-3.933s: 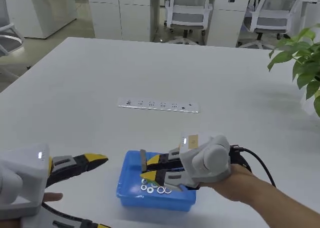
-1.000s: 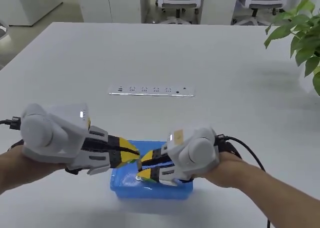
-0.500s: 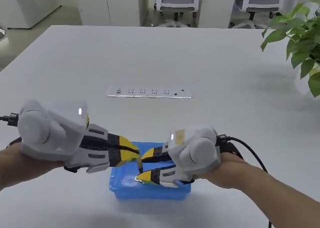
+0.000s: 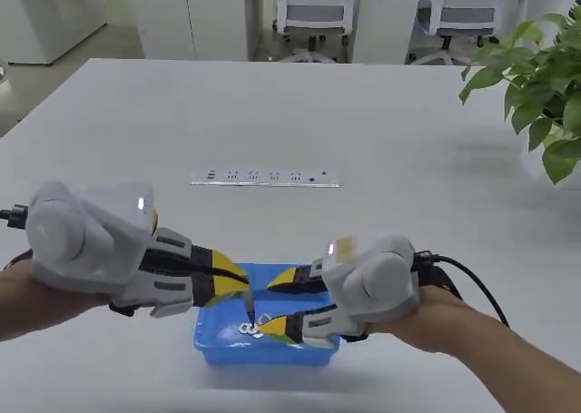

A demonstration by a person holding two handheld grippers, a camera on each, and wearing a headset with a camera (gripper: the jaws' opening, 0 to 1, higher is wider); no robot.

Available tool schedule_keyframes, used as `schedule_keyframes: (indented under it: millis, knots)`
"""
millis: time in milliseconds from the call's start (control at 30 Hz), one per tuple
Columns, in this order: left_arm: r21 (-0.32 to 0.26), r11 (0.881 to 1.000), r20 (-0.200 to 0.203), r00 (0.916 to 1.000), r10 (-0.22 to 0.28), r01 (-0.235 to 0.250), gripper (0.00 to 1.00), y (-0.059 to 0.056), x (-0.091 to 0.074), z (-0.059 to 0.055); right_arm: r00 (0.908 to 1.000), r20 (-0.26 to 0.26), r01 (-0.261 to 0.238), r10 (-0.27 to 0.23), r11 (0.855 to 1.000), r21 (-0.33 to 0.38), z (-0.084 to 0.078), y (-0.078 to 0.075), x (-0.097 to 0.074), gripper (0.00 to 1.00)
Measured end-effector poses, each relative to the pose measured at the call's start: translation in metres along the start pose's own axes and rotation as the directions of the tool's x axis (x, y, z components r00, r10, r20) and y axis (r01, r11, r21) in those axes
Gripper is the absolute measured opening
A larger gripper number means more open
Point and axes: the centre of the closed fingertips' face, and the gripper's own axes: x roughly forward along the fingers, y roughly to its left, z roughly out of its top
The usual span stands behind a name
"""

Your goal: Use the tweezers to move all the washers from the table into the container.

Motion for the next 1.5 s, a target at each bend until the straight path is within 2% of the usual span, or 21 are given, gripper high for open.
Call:
schedule_keyframes:
  millis: [367,567,667,767,1200,1500]
  knots:
    - [0.003,1.0,-0.008,1.0,0.005,-0.005,0.05,-0.006,-0.009,0.006,0.9977,-0.013,0.068,-0.067,0.996,0.053,-0.01,0.002,-0.033,0.4]
    - [0.004,1.0,-0.005,0.9999,0.014,-0.014,0.05,-0.009,-0.014,0.011,0.9945,-0.027,0.103,-0.101,0.99,0.099,-0.018,0.009,-0.046,0.45]
    - [0.003,1.0,-0.004,0.9998,0.018,-0.018,0.05,-0.01,-0.015,0.012,0.9921,-0.042,0.123,-0.118,0.985,0.124,-0.023,0.011,-0.052,0.51]
    - [0.002,1.0,-0.004,0.9998,0.017,-0.017,0.05,-0.012,-0.018,0.013,0.99,-0.044,0.139,-0.134,0.981,0.135,-0.025,0.014,-0.057,0.52]
    - [-0.008,1.0,-0.002,0.9999,0.014,-0.014,0.05,-0.024,-0.027,0.016,0.9762,-0.074,0.215,-0.204,0.949,0.232,-0.037,0.028,-0.079,0.68]
    - [-0.018,1.0,0.006,0.9999,0.01,-0.01,0.05,-0.035,-0.032,0.015,0.968,-0.07,0.251,-0.241,0.926,0.281,-0.036,0.035,-0.088,0.78]
